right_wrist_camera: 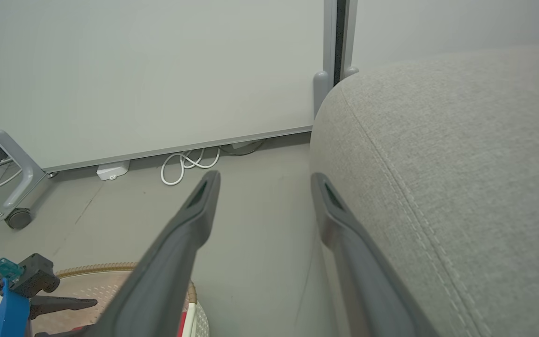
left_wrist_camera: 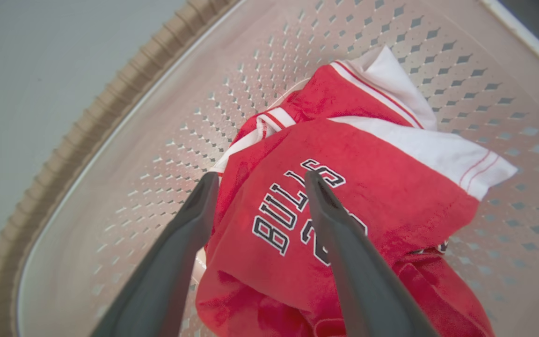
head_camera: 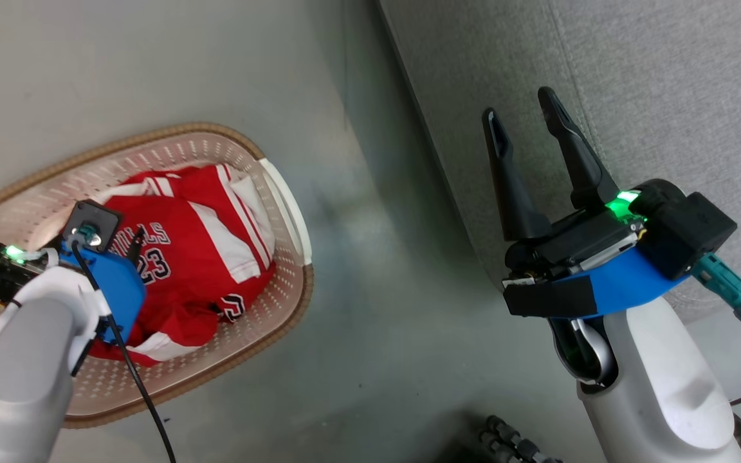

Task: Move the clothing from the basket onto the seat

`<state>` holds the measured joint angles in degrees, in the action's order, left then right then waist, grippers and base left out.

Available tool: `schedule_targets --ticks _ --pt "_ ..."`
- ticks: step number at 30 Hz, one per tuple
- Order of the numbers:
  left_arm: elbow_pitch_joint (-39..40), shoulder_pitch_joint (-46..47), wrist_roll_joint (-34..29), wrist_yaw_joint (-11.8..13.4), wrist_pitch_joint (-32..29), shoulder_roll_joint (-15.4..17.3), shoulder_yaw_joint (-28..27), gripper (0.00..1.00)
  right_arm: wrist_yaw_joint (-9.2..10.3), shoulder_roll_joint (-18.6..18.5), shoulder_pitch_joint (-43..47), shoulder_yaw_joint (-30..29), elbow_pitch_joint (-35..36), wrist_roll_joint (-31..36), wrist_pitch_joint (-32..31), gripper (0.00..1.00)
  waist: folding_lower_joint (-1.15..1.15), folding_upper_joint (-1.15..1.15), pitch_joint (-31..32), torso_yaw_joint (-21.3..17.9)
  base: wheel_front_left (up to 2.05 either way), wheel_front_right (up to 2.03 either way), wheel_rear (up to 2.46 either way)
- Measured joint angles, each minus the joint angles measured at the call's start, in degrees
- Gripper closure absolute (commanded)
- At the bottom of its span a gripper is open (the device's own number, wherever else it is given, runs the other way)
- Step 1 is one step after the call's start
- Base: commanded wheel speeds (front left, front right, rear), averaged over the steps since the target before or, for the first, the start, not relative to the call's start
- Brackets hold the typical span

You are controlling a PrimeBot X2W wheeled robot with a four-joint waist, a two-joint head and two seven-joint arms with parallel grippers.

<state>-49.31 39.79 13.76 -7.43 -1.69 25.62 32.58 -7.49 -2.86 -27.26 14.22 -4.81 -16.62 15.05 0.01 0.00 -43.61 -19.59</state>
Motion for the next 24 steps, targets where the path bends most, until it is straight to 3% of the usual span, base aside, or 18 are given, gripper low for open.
schedule_targets --ticks 9,24 --pt "1.18 3.44 2.78 0.0 -7.3 5.08 4.83 0.0 0.0 0.0 -1.69 1.71 0.74 -2.87 0.0 0.0 0.0 0.0 -5.39 -2.19 0.0 0.0 0.0" --pt "6.81 4.25 10.81 0.0 -19.97 11.01 6.79 0.0 0.0 0.01 -2.03 2.81 1.57 -5.68 0.0 0.0 -0.01 0.01 -9.11 -4.66 0.0 0.0 0.0"
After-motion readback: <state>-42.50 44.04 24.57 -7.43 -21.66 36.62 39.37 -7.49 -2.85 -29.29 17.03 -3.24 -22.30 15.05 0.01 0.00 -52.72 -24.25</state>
